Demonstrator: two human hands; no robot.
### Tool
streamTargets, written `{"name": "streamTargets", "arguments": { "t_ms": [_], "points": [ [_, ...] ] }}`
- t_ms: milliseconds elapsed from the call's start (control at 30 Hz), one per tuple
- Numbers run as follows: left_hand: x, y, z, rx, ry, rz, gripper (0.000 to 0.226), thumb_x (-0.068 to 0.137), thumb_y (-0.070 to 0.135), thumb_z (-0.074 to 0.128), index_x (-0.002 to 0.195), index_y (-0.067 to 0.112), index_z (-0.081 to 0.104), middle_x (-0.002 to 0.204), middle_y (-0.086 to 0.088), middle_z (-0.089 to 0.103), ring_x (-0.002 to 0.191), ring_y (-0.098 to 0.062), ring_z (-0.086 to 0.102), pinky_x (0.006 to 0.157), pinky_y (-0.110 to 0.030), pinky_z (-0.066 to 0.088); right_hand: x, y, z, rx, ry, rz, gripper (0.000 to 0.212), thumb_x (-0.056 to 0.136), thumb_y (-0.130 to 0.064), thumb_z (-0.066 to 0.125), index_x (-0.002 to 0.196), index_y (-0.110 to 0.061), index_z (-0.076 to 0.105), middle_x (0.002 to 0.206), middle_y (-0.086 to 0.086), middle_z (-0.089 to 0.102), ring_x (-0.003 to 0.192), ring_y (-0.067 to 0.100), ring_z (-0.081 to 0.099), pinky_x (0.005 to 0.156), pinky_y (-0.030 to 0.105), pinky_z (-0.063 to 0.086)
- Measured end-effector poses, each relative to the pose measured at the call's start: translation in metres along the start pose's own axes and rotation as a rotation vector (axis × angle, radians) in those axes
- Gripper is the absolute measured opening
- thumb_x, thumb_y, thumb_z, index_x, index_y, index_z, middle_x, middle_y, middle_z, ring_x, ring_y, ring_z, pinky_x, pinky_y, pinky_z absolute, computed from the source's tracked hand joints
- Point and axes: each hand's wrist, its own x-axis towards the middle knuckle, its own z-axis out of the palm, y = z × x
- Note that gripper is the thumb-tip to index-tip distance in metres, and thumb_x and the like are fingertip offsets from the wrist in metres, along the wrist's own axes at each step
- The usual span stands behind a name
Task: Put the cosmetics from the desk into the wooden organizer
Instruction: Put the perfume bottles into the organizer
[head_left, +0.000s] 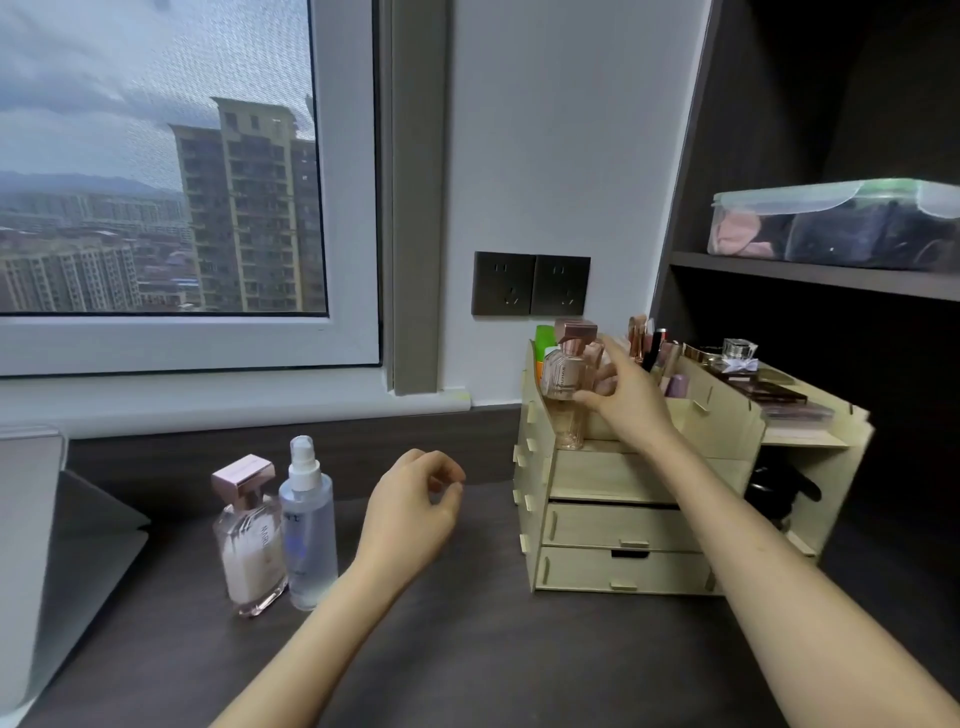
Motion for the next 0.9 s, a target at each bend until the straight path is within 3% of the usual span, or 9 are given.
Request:
{"name": "streamTargets", "arguments": {
  "t_ms": [67,133,200,267,400,467,600,733,900],
  "points": [
    [-0.004,-0.005,-0.01,-0.007,0.025,-0.001,0.018,0.08,0.007,0.06,0.074,0.024,0.06,0.086,0.006,0.059,0.075,-0.004,0.057,0.067,-0.012,0.042,-0.018,-0.016,-0.001,-0.116,0.298,-0.038,0.043,0.087,-0.02,0.063,0.127,-0.015,0.052,0.099,0.007,0.065,0.091,0.022,0.061,0.082,0.03,0.041],
    [-0.012,-0.014,-0.022,-0.01,0.077,-0.023,0.026,0.078,0.004,0.059,0.07,0.028,0.056,0.083,0.007,0.058,0.072,-0.003,0.057,0.065,-0.008,0.04,-0.047,-0.04,0.008,-0.059,0.432,-0.19,0.021,0.088,-0.02,0.06,0.108,-0.012,0.062,0.081,0.001,0.064,0.077,0.019,0.06,0.073,0.03,0.043],
    [-0.023,-0.026,-0.034,-0.014,0.144,-0.086,0.027,0.078,0.002,0.058,0.068,0.027,0.056,0.081,0.006,0.061,0.071,-0.005,0.058,0.063,-0.009,0.04,-0.08,-0.065,0.029,0.049,0.239,-0.292,0.016,0.087,-0.022,0.062,0.101,-0.014,0.064,0.075,-0.002,0.061,0.068,0.016,0.057,0.064,0.031,0.048],
    [-0.037,-0.04,-0.045,-0.038,0.218,-0.19,0.02,0.078,0.002,0.058,0.069,0.019,0.06,0.078,0.002,0.065,0.072,-0.013,0.06,0.063,-0.017,0.042,-0.108,-0.083,0.06,0.112,-0.082,-0.261,0.027,0.083,-0.032,0.066,0.107,-0.019,0.062,0.085,-0.004,0.062,0.071,0.014,0.058,0.069,0.031,0.05],
    [-0.06,-0.07,-0.071,0.065,0.429,-0.353,0.008,0.076,0.009,0.062,0.07,0.01,0.056,0.074,-0.003,0.06,0.071,-0.022,0.057,0.056,-0.029,0.04,-0.137,-0.11,0.12,0.119,-0.424,-0.168,0.06,0.079,-0.042,0.068,0.131,-0.022,0.046,0.12,-0.002,0.056,0.105,0.016,0.057,0.09,0.03,0.044],
    [-0.064,-0.09,-0.083,0.138,0.493,-0.419,0.016,0.074,0.014,0.067,0.083,0.007,0.055,0.086,-0.007,0.057,0.079,-0.027,0.056,0.06,-0.031,0.038,-0.141,-0.12,0.141,0.161,-0.462,-0.109,0.066,0.079,-0.039,0.068,0.135,-0.021,0.04,0.129,0.001,0.052,0.115,0.02,0.054,0.096,0.032,0.043],
    [-0.062,-0.122,-0.087,0.091,0.292,-0.519,0.054,0.071,0.026,0.074,0.117,0.009,0.05,0.112,-0.007,0.059,0.102,-0.025,0.057,0.079,-0.03,0.042,-0.15,-0.126,0.162,0.199,-0.409,-0.014,0.059,0.081,-0.033,0.066,0.132,-0.016,0.042,0.127,0.006,0.054,0.114,0.025,0.055,0.095,0.033,0.043],
    [-0.06,-0.13,-0.081,-0.068,0.24,-0.476,0.041,0.074,0.015,0.074,0.11,0.013,0.054,0.094,0.002,0.06,0.087,-0.018,0.058,0.075,-0.026,0.04,-0.161,-0.12,0.164,0.202,-0.378,-0.025,0.052,0.081,-0.031,0.066,0.127,-0.017,0.047,0.121,0.004,0.057,0.108,0.023,0.057,0.09,0.031,0.045],
    [-0.059,-0.136,-0.085,-0.035,0.255,-0.415,0.026,0.076,0.018,0.073,0.092,0.018,0.053,0.078,0.008,0.061,0.071,-0.009,0.058,0.062,-0.019,0.044,-0.165,-0.112,0.154,0.201,-0.35,-0.045,0.051,0.082,-0.03,0.066,0.128,-0.018,0.048,0.12,0.001,0.057,0.107,0.018,0.056,0.091,0.03,0.043]
  ]
}}
